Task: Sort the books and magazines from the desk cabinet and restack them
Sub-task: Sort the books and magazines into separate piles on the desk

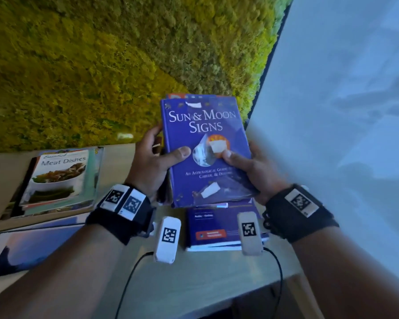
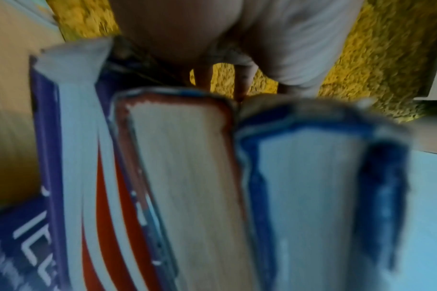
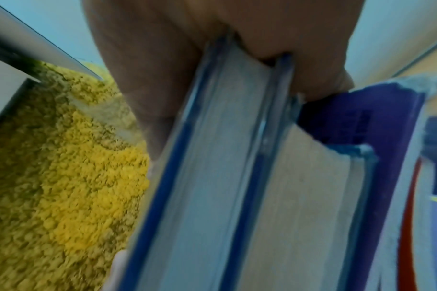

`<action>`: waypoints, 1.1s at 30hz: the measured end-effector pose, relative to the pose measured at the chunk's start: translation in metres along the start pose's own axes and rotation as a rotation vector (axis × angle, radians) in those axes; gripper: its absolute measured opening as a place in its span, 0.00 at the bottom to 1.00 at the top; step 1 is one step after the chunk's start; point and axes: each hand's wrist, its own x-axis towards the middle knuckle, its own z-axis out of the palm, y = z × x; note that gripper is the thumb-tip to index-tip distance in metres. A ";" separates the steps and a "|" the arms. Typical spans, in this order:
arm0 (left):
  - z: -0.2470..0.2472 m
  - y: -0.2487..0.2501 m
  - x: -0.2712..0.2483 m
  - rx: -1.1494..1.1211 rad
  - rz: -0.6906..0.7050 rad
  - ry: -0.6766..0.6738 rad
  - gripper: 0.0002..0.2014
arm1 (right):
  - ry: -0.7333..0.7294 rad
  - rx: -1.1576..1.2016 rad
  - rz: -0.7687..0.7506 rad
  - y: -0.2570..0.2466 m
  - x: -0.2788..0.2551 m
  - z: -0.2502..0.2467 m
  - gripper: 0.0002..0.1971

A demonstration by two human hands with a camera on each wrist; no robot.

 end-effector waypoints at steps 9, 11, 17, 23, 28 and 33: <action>0.053 -0.084 -0.017 -0.024 -0.312 -0.025 0.25 | 0.081 -0.081 0.212 0.038 -0.005 -0.077 0.17; 0.049 -0.103 -0.016 -0.001 -0.369 -0.047 0.29 | 0.103 -0.125 0.254 0.055 0.000 -0.079 0.17; 0.041 -0.128 -0.013 0.349 -0.315 -0.161 0.31 | 0.127 -0.242 0.328 0.084 0.003 -0.086 0.31; 0.034 -0.145 -0.023 0.121 -0.276 -0.245 0.33 | 0.104 -0.010 0.347 0.099 -0.006 -0.105 0.23; 0.035 -0.160 -0.015 0.234 -0.214 -0.155 0.33 | 0.000 0.107 0.413 0.107 -0.004 -0.105 0.26; 0.045 -0.160 -0.034 -0.128 -0.222 -0.119 0.35 | 0.057 0.153 0.347 0.120 -0.006 -0.107 0.29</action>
